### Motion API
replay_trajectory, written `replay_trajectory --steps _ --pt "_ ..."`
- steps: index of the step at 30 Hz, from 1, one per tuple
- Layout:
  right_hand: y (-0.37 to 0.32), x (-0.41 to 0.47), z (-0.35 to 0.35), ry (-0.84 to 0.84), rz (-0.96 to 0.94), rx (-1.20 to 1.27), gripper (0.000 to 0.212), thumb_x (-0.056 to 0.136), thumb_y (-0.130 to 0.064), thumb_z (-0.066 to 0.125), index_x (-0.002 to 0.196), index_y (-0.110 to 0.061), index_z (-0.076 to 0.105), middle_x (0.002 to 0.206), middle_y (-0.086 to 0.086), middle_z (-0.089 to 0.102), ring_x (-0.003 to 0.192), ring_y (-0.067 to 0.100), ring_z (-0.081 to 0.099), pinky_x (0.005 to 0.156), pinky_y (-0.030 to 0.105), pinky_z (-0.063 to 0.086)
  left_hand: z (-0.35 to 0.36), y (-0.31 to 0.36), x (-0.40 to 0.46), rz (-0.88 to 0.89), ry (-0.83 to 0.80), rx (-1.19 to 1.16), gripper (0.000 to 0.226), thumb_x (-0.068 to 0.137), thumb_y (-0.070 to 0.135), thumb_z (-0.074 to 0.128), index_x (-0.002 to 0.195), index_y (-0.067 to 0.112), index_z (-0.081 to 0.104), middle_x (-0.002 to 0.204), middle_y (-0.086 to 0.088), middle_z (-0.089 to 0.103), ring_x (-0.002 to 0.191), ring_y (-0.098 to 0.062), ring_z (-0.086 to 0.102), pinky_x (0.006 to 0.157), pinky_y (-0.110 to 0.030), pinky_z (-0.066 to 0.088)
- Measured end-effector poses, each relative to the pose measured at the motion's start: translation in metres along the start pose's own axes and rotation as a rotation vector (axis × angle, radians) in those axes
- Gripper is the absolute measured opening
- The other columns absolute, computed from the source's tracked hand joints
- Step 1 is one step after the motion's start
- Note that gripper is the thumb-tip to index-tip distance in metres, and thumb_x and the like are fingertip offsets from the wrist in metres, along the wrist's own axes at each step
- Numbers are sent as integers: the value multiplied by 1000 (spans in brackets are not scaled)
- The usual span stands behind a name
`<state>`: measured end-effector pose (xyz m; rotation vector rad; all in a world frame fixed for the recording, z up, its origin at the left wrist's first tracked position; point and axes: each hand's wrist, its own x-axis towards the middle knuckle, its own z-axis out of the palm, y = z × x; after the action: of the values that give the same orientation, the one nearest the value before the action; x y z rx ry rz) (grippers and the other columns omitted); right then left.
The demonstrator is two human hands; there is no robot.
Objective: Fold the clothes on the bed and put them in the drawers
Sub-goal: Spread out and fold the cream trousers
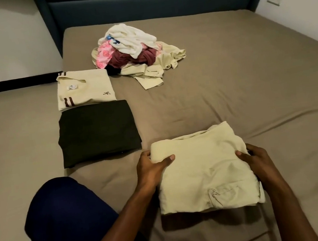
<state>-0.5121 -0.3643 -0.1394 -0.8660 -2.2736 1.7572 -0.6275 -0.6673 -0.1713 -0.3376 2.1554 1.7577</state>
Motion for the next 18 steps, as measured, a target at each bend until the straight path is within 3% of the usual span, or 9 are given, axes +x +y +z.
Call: replay_trajectory --steps 4,7,11,14,18 --pt "-41 2 33 3 -43 128 21 99 -10 65 117 -18 74 106 -3 79 96 15 76 84 36 56 -38 38 17 106 88 -28 84 51 46 101 122 21 63 109 6 73 92 -9 71 78 -30 61" --pt "-70 28 88 -44 -40 229 24 99 -7 64 121 -12 73 110 2 79 101 21 75 90 40 58 -96 76 42 162 154 3 84 52 47 100 124 21 65 110 6 72 95 -10 71 84 -34 61" --pt "-97 72 185 -110 -56 284 25 98 -5 65 121 -7 73 113 7 78 108 27 73 98 44 56 -176 112 83 228 268 61 60 63 48 96 112 19 75 98 7 77 85 -7 74 78 -29 62" --pt "-115 97 256 -160 -72 321 23 98 -6 64 119 -9 74 111 3 78 106 23 74 94 39 56 -226 124 119 241 340 81 43 70 45 92 103 21 78 92 11 77 77 2 72 65 -15 54" --pt "-117 119 321 -196 -66 269 20 102 -7 60 117 -6 72 107 3 78 97 15 75 80 26 57 -266 115 163 169 411 158 38 78 57 82 97 24 76 88 12 75 78 -5 72 66 -23 50"
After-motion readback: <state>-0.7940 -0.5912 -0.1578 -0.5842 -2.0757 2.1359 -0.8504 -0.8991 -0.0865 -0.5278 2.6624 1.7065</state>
